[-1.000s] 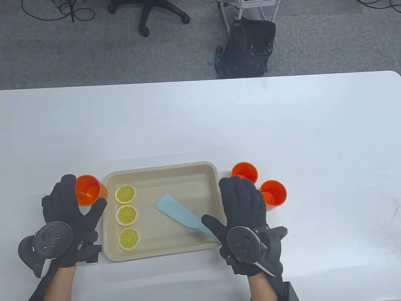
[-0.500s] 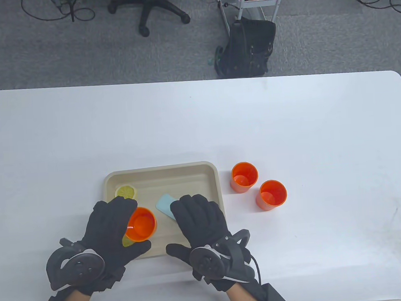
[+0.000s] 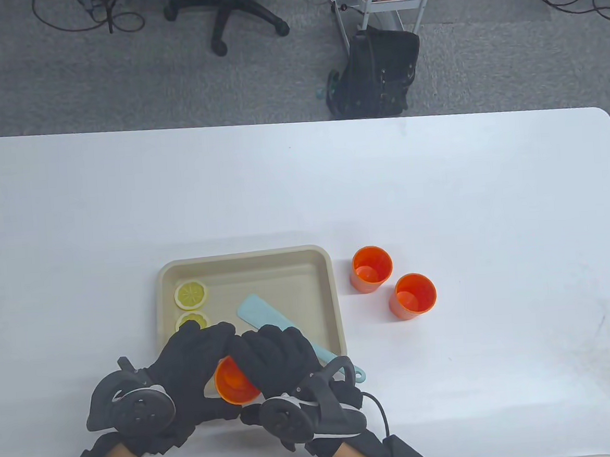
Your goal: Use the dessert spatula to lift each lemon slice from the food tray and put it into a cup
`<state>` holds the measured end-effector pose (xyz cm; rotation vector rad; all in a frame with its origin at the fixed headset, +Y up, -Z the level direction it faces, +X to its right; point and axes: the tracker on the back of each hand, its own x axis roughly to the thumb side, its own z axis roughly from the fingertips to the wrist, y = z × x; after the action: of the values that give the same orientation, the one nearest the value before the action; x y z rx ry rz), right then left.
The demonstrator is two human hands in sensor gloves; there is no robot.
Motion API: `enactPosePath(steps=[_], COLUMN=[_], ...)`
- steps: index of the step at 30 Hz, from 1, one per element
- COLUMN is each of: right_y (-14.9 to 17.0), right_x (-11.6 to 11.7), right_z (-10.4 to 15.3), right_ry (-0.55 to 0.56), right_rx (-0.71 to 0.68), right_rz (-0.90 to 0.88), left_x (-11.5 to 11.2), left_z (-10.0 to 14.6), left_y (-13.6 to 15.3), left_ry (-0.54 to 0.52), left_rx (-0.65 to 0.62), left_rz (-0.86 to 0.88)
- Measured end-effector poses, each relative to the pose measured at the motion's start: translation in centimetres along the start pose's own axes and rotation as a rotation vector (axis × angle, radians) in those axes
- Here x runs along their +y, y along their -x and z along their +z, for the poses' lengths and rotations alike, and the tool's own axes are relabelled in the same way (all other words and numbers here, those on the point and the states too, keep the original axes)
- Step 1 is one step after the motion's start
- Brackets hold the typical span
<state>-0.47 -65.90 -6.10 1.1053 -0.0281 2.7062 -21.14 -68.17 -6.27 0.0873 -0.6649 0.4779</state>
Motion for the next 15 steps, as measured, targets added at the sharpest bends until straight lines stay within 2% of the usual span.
enactPosePath(steps=[10,15], right_y=[-0.9,0.9], right_x=[-0.1,-1.4], right_z=[0.2,0.5], right_ry=[0.035,0.029], right_rx=[-0.004,0.081], right_rz=[0.130,0.065], left_x=[-0.2,0.4], left_z=[0.0,0.1], left_y=[-0.4,-0.2], left_ry=[0.001,-0.072], left_rx=[-0.020,0.018], left_rz=[-0.029,-0.022])
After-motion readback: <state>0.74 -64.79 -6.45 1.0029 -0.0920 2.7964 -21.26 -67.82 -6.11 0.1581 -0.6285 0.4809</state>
